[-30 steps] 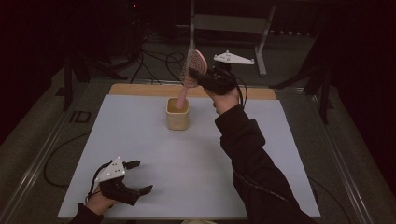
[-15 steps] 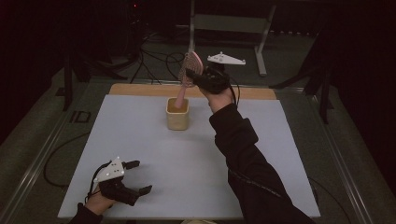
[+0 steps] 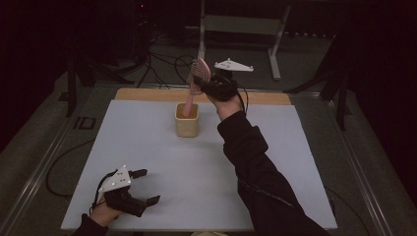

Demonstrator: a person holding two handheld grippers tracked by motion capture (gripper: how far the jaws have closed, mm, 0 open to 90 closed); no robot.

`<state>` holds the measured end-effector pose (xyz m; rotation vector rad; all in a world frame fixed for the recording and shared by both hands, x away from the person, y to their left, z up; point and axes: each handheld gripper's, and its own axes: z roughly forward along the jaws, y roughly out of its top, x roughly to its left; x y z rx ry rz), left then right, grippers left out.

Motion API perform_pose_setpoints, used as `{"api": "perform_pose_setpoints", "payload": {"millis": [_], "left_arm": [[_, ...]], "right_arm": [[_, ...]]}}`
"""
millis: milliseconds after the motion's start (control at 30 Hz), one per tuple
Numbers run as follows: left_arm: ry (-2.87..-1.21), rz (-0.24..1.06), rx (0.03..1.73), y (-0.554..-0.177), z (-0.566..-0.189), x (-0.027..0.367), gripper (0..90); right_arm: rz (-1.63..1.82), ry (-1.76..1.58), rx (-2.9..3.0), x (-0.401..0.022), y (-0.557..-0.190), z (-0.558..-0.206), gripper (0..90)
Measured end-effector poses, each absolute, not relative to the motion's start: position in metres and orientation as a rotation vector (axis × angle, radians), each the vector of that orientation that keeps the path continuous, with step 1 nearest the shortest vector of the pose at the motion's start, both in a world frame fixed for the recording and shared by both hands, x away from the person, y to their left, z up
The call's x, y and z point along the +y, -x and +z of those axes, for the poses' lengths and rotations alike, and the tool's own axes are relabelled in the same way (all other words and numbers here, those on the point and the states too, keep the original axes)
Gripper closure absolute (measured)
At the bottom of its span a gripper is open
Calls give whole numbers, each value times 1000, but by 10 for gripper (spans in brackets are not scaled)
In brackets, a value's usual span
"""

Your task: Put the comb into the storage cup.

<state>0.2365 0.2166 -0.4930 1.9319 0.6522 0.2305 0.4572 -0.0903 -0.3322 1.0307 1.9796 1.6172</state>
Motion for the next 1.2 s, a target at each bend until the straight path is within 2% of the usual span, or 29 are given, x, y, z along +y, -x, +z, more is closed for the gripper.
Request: {"api": "perform_pose_setpoints", "payload": {"millis": [1200], "left_arm": [[-1938, 234, 647, -237, -494, 217, 0]], "right_arm": [[1576, -1097, 2034, -83, -463, -379, 644]]}}
